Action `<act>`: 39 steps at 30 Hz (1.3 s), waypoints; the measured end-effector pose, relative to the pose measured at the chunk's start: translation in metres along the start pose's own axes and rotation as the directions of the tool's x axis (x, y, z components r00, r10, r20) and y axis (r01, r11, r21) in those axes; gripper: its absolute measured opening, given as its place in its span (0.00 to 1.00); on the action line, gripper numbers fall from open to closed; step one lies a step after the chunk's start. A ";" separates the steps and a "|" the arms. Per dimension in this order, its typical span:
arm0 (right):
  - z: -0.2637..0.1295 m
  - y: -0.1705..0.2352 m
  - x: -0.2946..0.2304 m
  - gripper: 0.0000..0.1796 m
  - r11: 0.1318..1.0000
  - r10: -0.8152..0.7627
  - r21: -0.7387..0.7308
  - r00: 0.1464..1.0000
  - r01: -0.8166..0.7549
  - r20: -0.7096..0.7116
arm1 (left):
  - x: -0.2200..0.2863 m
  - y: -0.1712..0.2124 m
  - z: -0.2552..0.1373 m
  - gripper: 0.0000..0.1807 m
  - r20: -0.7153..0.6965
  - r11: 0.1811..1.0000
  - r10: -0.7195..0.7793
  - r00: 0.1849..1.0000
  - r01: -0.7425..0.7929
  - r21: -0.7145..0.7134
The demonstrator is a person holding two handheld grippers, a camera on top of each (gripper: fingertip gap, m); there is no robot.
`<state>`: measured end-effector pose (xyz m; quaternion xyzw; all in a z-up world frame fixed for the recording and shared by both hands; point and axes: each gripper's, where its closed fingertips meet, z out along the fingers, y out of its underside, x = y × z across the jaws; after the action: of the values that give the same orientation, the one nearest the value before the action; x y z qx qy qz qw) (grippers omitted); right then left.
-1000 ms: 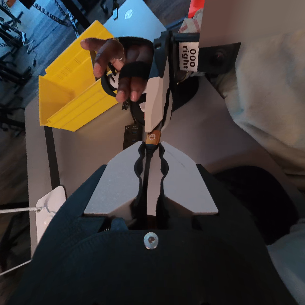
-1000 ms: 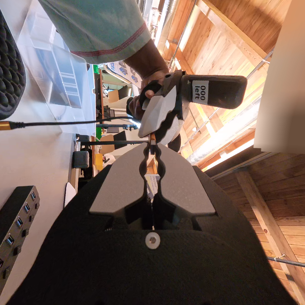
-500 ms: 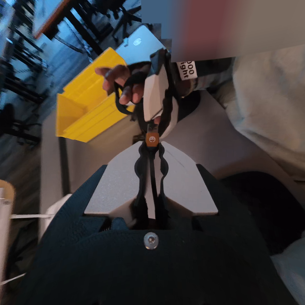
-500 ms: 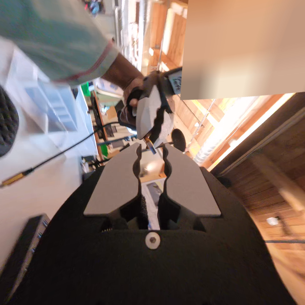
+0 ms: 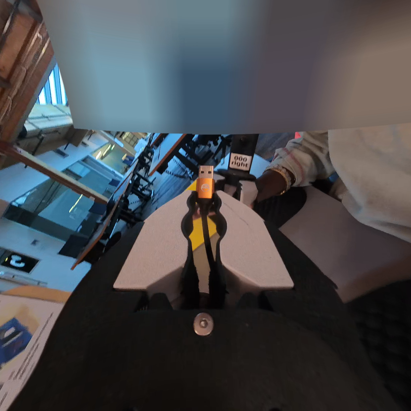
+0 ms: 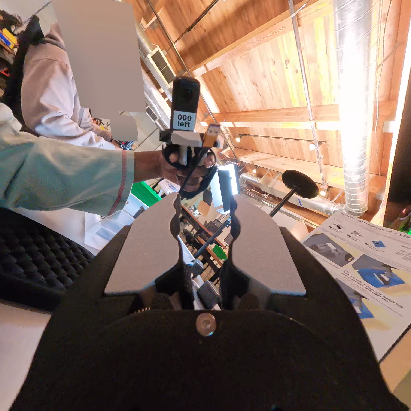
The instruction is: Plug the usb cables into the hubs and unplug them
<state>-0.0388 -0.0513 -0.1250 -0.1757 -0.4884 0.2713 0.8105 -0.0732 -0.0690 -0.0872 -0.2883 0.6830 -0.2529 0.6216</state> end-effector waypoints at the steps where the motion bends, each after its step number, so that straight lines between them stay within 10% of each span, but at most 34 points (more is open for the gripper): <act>1: -0.002 0.000 0.003 0.23 1.000 0.022 0.005 1.000 -0.022 -0.001 | -0.002 0.005 -0.001 0.09 0.011 0.999 -0.004 1.000 0.004 -0.042; 8: -0.022 0.009 0.038 0.24 0.907 0.416 0.074 0.909 -0.414 -0.008 | -0.011 0.039 -0.019 0.09 0.107 0.917 0.004 0.994 0.039 -0.396; 24: -0.024 0.065 0.012 0.27 0.849 0.463 -0.301 0.886 -0.434 0.028 | -0.009 0.063 -0.021 0.09 0.101 0.857 -0.001 0.995 0.053 -0.513; 32: -0.087 0.136 -0.020 0.40 0.397 0.507 -0.896 0.861 -0.200 0.033 | -0.012 0.098 -0.031 0.09 0.108 0.732 0.035 0.994 0.048 -0.680; 35: -0.132 0.151 -0.014 0.44 0.102 0.456 -0.979 0.883 -0.179 -0.114 | -0.014 0.103 -0.038 0.09 0.125 0.707 0.039 0.991 0.061 -0.705; 39: -0.160 0.165 -0.029 0.49 -0.084 0.439 -0.967 0.863 -0.240 -0.252 | -0.014 0.102 -0.040 0.09 0.122 0.707 0.046 0.992 0.054 -0.705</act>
<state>0.0478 0.0586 -0.3093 -0.7825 -0.5303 0.0617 0.3205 -0.1198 0.0125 -0.1451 -0.5217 0.6851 0.0457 0.5064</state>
